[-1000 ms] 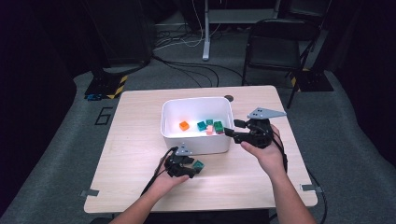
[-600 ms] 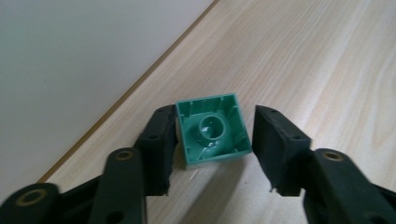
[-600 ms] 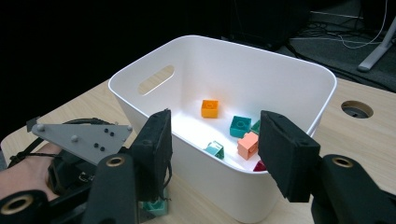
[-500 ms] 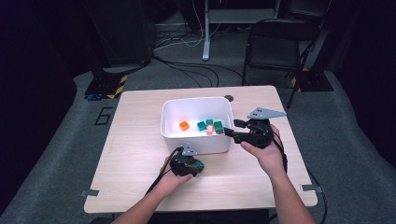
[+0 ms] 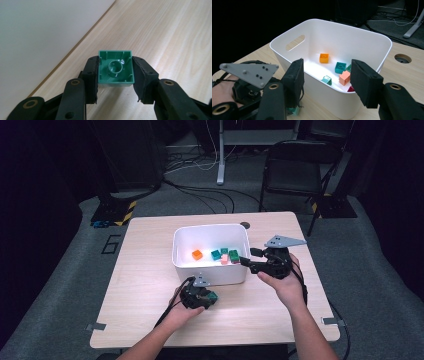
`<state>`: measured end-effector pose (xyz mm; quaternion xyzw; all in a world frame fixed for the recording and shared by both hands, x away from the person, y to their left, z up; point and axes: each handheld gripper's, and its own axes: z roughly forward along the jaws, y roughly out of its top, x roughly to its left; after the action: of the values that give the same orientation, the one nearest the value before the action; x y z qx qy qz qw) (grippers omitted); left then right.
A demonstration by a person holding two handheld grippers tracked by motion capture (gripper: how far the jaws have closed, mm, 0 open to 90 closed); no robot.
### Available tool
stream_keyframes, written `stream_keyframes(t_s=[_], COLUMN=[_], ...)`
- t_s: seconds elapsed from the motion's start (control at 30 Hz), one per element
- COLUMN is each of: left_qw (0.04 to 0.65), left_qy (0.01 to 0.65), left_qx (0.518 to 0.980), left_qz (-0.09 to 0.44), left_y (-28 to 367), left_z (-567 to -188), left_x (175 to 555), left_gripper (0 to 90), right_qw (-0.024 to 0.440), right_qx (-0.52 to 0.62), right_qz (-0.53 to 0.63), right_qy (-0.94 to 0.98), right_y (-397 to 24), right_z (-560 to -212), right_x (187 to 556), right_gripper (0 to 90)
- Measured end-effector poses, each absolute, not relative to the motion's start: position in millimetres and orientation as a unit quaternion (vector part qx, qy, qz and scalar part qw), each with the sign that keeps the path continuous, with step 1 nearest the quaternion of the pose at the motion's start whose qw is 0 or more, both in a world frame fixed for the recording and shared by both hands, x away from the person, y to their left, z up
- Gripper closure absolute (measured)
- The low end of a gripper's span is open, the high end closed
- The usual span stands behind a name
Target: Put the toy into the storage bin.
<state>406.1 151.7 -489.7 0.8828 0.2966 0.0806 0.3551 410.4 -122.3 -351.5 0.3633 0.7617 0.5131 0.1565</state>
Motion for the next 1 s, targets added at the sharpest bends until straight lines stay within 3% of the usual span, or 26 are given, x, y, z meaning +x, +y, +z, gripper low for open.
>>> stream_keyframes(t_s=[0.63,1.0], left_qw=[0.393,0.403], left_qy=[0.269,0.272], left_qx=[0.877,0.872], left_qz=[0.069,0.055], left_y=[162,165], left_z=[-394,-362], left_x=[406,426], left_gripper=[58.8,58.8], right_qw=[0.151,0.154], right_qx=[0.366,0.370], right_qz=[0.515,0.521], right_qy=[0.760,0.754], right_y=[-124,-130], right_z=[-354,-352], right_x=[415,416], right_gripper=[44.3,44.2])
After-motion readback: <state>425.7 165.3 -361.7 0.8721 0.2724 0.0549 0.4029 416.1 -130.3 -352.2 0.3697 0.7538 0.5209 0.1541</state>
